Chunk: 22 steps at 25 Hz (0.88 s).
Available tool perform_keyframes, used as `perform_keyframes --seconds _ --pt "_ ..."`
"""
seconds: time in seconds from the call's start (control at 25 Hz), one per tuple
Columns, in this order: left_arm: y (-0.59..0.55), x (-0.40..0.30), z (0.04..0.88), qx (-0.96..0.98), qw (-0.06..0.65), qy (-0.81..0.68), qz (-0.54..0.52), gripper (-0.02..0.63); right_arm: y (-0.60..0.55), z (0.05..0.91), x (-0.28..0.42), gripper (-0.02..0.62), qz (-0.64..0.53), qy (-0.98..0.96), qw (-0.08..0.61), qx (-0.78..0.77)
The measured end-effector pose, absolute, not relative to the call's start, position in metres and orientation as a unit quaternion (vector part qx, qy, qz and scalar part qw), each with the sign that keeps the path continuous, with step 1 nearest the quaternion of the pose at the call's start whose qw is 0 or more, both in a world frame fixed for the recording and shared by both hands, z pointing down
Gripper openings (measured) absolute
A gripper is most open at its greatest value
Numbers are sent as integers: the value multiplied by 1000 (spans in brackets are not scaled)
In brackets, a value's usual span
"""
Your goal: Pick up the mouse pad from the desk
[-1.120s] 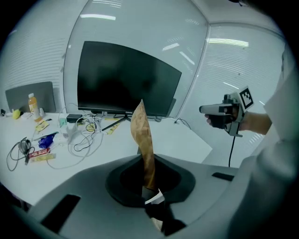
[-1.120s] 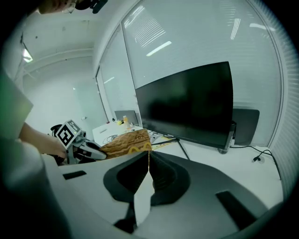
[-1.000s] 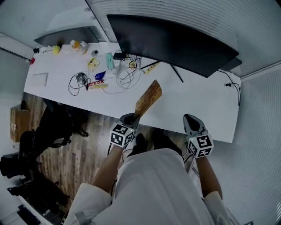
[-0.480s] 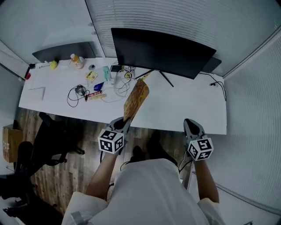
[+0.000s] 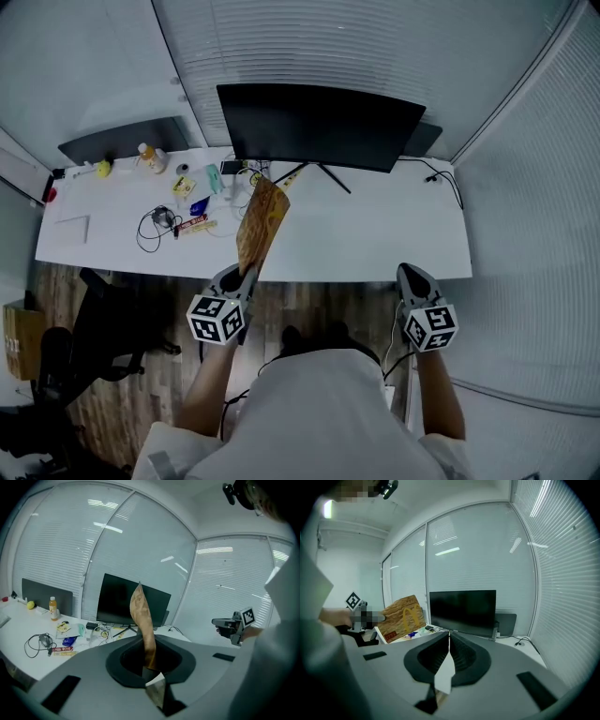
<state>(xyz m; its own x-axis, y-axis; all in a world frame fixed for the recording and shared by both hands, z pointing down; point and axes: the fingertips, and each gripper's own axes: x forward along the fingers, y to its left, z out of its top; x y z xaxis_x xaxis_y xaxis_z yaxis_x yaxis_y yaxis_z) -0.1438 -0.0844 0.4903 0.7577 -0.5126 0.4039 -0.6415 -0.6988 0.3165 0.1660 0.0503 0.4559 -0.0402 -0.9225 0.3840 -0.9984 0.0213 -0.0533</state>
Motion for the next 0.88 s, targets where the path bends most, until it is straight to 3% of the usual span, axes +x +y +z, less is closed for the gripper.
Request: perform_keyframes --seconds 0.88 --pt "-67 -115 444 897 232 -366 86 40 49 419 225 30 121 -729 76 669"
